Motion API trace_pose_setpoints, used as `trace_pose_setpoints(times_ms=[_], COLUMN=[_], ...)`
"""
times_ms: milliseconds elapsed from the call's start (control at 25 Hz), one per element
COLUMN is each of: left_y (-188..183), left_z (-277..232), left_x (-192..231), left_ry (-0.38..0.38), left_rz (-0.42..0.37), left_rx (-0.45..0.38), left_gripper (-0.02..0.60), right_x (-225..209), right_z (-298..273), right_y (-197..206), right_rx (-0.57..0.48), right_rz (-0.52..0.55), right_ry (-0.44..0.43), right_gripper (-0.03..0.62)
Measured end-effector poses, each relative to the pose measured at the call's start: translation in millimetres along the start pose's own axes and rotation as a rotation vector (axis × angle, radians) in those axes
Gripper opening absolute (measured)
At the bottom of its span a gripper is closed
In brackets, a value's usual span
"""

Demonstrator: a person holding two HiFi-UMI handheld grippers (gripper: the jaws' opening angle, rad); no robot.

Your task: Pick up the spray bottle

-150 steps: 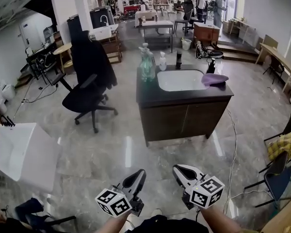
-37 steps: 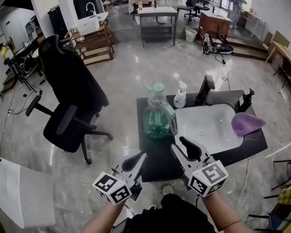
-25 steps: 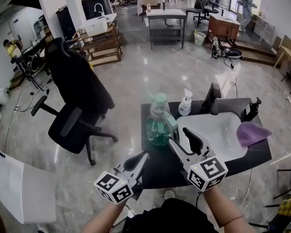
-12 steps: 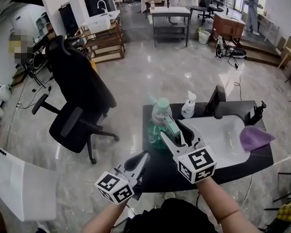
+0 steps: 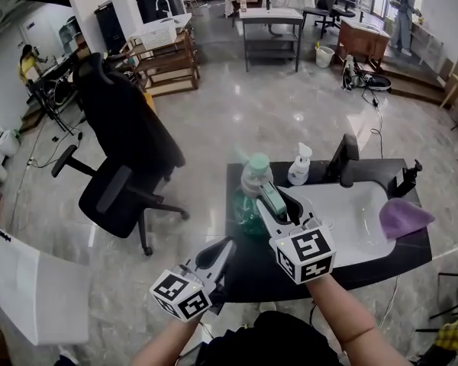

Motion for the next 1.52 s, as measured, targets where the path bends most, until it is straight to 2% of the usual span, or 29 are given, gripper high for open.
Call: trace_pose_setpoints(times_ms=[400,960,1520], left_y=[-1.1,0.6,3.6], left_z=[10.3,26.1,57.4], left_x=[1.7,-10.0,-35.6], left_ry=[-0.016,0.008,0.059], left_rz=[0.016,0.005,-0.039], left_rx=[-0.027,-0.036,-0.034], left_gripper=[0.008,0.008,0.008], right_x=[1.0,12.7,37.5], right_z=[3.2,29.9,79.2], right_y=[1.9,0.7,2.2], right_rx=[-0.001,-0.057,-0.077], right_rz=[0.013,-0.005,-0.051], right_ry=[-0.002,-0.043,-0.039], right_gripper=[0.097,0.089,0.089])
Point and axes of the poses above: the fingertips, and each gripper's own axes: z backward along the fingers, x to its left, y out of its underside, the point moved 2 cm from there along z, backward along the fingers, and after that the axes turned 5 degrees about x, right-handed, at the moved point
